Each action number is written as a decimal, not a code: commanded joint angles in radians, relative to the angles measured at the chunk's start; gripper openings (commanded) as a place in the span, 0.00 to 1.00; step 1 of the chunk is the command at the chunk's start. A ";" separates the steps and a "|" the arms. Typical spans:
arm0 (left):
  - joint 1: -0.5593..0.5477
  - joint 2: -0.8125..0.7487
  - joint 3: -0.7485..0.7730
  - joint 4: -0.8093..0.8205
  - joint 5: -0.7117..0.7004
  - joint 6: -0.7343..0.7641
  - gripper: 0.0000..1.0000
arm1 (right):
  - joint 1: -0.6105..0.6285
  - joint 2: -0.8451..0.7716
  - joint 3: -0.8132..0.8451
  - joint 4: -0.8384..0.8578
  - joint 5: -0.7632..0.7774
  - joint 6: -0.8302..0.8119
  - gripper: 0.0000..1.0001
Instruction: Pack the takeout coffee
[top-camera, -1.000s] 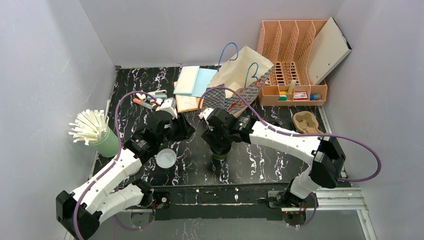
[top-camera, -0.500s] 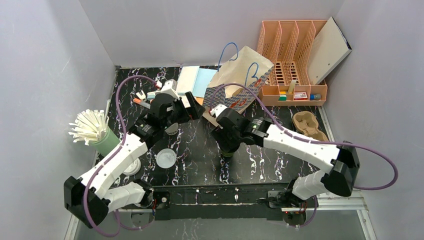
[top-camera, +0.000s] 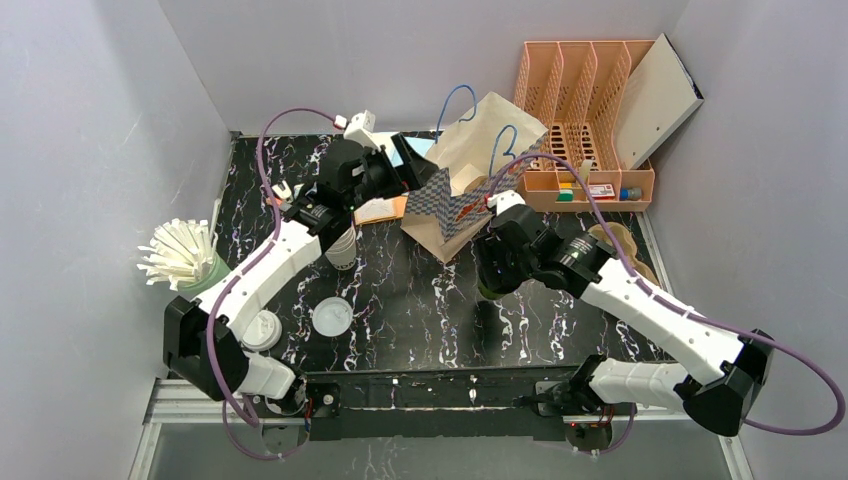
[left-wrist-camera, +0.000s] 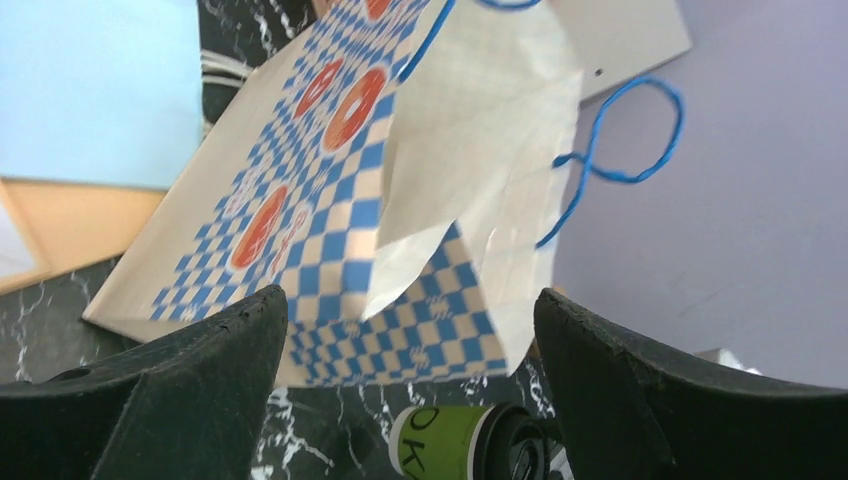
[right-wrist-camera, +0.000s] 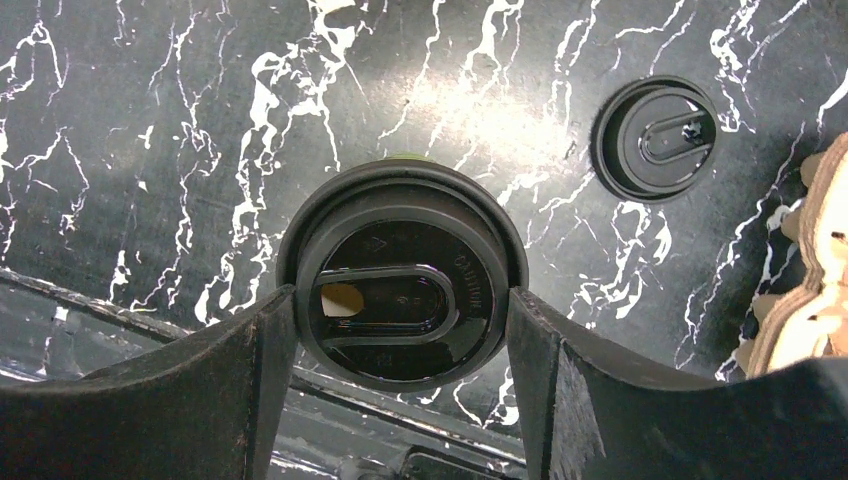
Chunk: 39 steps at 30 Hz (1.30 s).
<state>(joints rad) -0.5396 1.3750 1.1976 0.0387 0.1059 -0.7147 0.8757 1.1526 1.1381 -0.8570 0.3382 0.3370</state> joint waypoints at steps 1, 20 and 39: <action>0.004 0.055 0.119 0.020 0.001 0.033 0.88 | -0.019 -0.037 -0.005 -0.029 0.046 0.028 0.64; -0.003 0.379 0.499 -0.254 -0.012 0.304 0.66 | -0.249 0.162 0.021 0.041 -0.003 0.019 0.61; -0.003 0.248 0.555 -0.372 -0.173 0.367 0.89 | -0.271 0.112 0.067 0.055 -0.063 0.022 0.98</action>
<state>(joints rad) -0.5396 1.8057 1.8034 -0.2554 0.0463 -0.3931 0.6090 1.3277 1.1313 -0.7971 0.2802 0.3698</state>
